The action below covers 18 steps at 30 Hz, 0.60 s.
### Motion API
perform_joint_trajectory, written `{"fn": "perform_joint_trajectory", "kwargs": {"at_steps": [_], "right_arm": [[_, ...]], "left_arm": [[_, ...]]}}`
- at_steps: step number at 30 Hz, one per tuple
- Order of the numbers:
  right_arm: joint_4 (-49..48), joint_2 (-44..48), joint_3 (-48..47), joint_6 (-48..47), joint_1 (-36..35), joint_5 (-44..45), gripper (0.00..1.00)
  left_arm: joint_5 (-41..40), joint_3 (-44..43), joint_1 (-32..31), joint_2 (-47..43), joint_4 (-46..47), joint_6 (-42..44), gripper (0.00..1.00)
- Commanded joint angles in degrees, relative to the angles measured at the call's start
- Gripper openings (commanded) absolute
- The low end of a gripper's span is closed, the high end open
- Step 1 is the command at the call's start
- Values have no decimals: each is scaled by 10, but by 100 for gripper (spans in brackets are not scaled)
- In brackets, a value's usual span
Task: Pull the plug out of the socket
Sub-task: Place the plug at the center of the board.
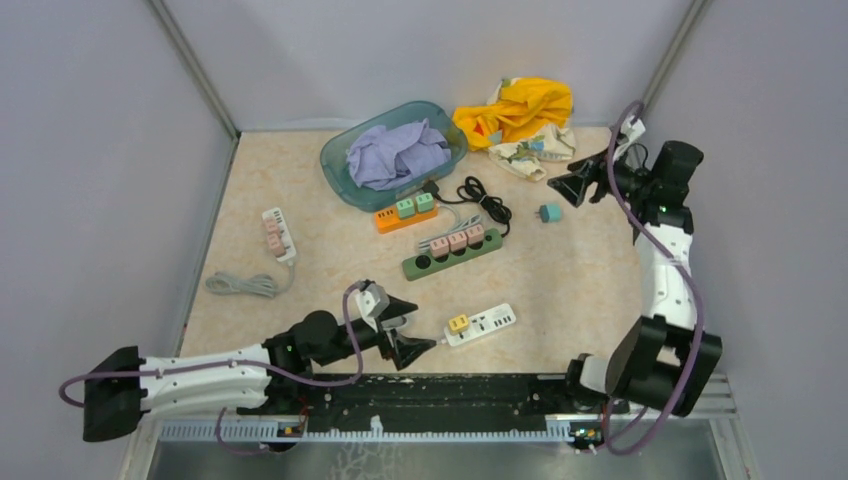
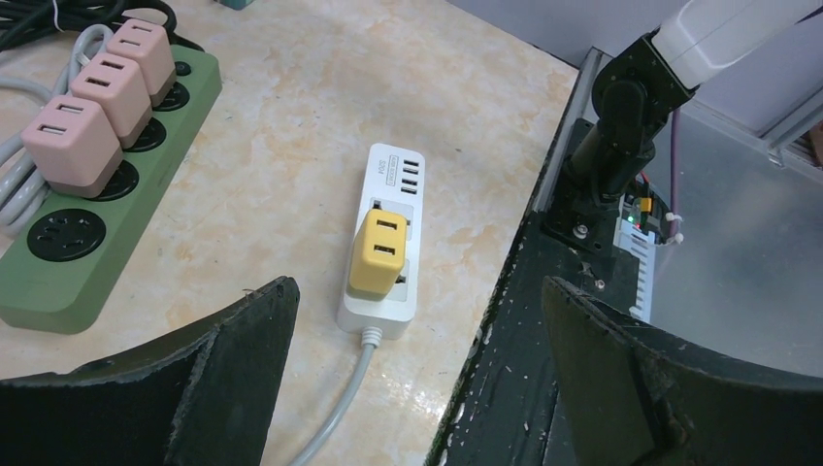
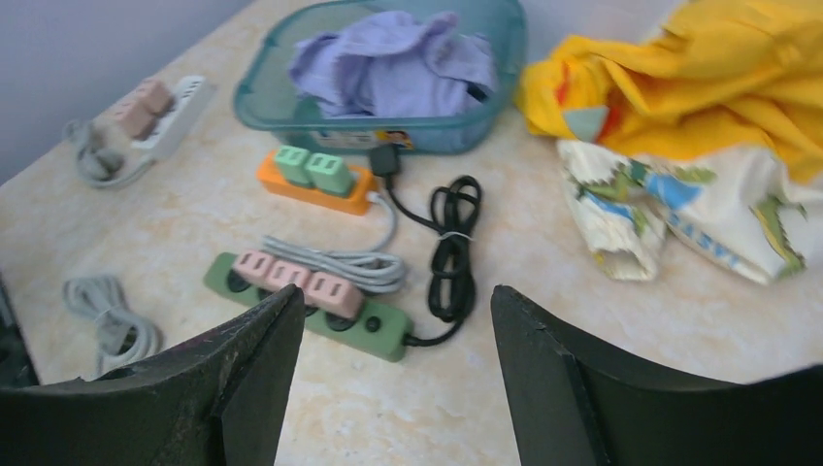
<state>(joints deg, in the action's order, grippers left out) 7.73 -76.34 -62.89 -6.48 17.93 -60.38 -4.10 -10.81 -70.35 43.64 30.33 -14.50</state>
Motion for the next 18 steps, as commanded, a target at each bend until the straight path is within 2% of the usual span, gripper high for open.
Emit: {"fn": "perform_joint_trajectory", "kwargs": {"at_steps": [1,4,6,8,13,18], "right_arm": [[-21,94,50,-22,-28,-142,73],[9,155,79,-73,-69,-156,80],[86,170,76,-156,-97,-170,83],[178,167,60,-244,-117,-186,83],[280,164,68,-381,-138,-246,88],[397,159,81,-526,-169,-254,94]], "left_arm": [[19,-19,3,-9,6,-12,100],[24,-17,3,-8,17,-7,100],[25,-15,3,-6,24,4,100],[23,-12,3,-4,36,17,100],[15,5,3,-1,94,41,100],[15,31,4,0,161,45,100]]}}
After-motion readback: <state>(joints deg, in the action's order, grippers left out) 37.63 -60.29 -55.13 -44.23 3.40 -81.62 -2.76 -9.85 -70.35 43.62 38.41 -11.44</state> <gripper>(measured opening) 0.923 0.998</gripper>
